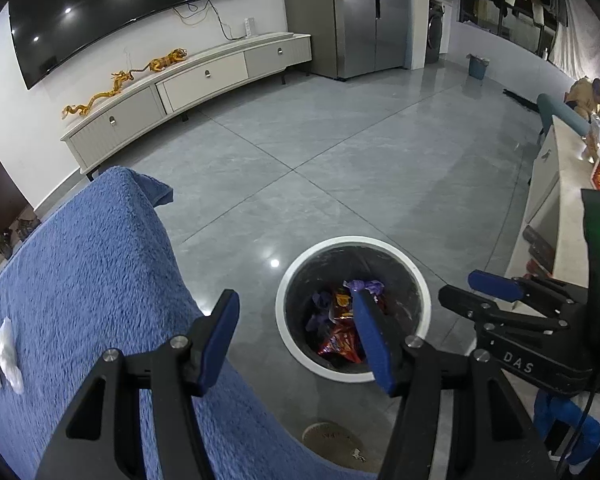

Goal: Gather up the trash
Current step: 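Move both tools back over the rug toward the white cloth and clear bag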

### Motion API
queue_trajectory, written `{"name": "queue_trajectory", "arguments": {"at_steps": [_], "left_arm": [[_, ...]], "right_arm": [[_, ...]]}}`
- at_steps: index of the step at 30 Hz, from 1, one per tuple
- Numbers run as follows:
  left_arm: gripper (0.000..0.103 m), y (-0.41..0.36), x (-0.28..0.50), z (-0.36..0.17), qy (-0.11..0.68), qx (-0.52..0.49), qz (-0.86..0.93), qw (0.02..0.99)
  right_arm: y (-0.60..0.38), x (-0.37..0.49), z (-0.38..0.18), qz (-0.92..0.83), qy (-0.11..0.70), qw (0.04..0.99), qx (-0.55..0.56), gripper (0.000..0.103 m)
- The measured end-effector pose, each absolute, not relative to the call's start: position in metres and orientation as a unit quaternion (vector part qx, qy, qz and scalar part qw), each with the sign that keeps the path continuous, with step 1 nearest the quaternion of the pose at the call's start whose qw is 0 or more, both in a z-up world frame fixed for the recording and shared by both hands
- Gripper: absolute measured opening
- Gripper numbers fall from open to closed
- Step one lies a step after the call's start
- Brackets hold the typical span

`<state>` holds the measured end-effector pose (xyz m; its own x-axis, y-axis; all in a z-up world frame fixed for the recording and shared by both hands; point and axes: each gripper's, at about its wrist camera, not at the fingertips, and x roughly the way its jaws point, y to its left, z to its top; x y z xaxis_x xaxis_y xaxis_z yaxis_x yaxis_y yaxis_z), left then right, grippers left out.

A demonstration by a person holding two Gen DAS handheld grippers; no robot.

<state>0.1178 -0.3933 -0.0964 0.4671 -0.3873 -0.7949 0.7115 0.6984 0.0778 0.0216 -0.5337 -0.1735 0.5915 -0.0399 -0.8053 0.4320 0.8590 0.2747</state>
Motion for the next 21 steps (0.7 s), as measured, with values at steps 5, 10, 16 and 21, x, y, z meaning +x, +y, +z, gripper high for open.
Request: {"name": "queue_trajectory", "arguments": {"at_steps": [5, 10, 16, 21], "left_arm": [[0.057, -0.384, 0.106, -0.088, 0.395, 0.192, -0.341, 0.831], [0.057, -0.377, 0.099, -0.081, 0.389, 0.186, -0.344, 0.834], [0.057, -0.366, 0.097, -0.075, 0.387, 0.179, -0.344, 0.837], [0.057, -0.357, 0.095, -0.071, 0.381, 0.173, -0.343, 0.841]], "right_arm": [[-0.525, 0.015, -0.167, -0.135, 0.433, 0.865, 0.214, 0.044], [-0.521, 0.012, -0.163, -0.139, 0.432, 0.866, 0.209, 0.044], [-0.515, 0.01, -0.158, -0.14, 0.431, 0.868, 0.203, 0.044], [-0.507, 0.011, -0.152, -0.137, 0.431, 0.87, 0.196, 0.044]]}}
